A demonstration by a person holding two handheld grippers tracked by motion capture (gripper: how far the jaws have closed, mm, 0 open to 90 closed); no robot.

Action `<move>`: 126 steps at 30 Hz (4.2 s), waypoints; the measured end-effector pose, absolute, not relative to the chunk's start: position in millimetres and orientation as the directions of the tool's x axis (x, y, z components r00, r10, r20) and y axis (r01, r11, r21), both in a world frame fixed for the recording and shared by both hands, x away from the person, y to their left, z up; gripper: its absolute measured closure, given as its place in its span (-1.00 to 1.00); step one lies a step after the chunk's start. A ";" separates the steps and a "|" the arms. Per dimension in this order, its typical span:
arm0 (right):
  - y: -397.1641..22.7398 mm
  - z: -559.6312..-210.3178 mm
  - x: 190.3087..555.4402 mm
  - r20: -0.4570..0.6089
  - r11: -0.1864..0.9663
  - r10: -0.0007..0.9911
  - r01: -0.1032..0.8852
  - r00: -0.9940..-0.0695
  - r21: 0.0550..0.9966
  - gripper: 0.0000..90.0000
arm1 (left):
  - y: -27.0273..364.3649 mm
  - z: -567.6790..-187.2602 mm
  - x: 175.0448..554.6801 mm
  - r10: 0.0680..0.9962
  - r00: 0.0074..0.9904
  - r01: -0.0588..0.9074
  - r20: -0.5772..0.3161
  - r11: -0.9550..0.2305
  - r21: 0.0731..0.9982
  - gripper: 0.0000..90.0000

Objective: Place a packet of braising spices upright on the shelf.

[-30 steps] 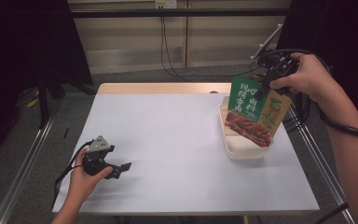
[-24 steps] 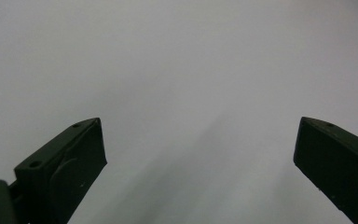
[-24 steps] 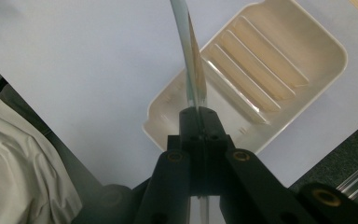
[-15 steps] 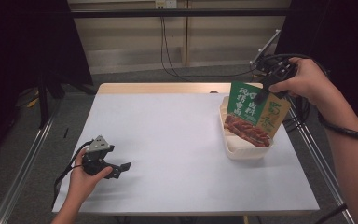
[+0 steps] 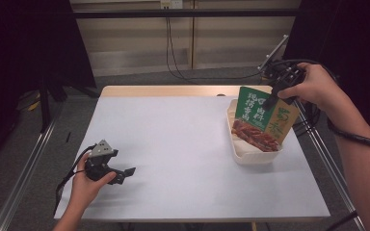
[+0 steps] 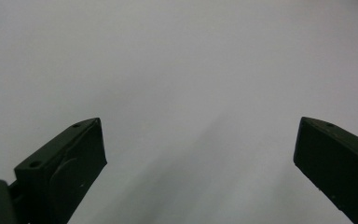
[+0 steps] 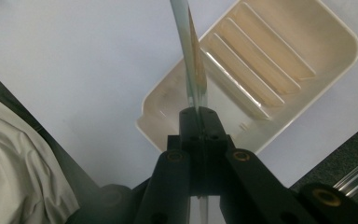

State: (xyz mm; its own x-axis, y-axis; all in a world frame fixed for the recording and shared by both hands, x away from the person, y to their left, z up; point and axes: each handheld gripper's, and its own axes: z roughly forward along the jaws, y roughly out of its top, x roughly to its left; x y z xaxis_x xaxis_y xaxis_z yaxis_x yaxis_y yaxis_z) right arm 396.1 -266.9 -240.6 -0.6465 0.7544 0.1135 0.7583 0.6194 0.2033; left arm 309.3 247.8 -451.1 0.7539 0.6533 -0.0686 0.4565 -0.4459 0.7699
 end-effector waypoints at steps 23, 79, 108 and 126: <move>-268.8 -251.6 397.0 0.116 0.623 0.754 0.759 -0.647 0.187 1.00 | 247.5 -451.6 309.4 0.652 0.755 0.461 -0.075 -0.446 0.767 -0.96; -272.5 -266.3 396.5 0.114 0.614 0.756 0.758 -0.645 0.219 0.43 | 247.3 -451.6 308.7 0.653 0.754 0.463 -0.076 -0.445 0.767 -0.96; -255.2 -228.2 392.4 0.037 0.636 0.748 0.732 -0.662 0.244 -0.50 | 248.5 -451.1 307.9 0.655 0.752 0.464 -0.074 -0.447 0.765 -0.96; -231.2 -220.7 389.1 0.031 0.670 0.718 0.703 -0.695 0.239 -0.63 | 249.2 -450.3 308.0 0.654 0.752 0.467 -0.084 -0.438 0.768 -0.96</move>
State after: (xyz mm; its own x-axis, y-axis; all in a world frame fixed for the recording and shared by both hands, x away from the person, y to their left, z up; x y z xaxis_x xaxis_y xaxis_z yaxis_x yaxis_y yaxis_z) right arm 389.1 -231.2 -220.7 -0.6954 0.7180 0.0311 0.7027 0.6703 0.2386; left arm 308.0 249.2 -450.3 0.7519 0.6539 -0.0843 0.4671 -0.4379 0.7682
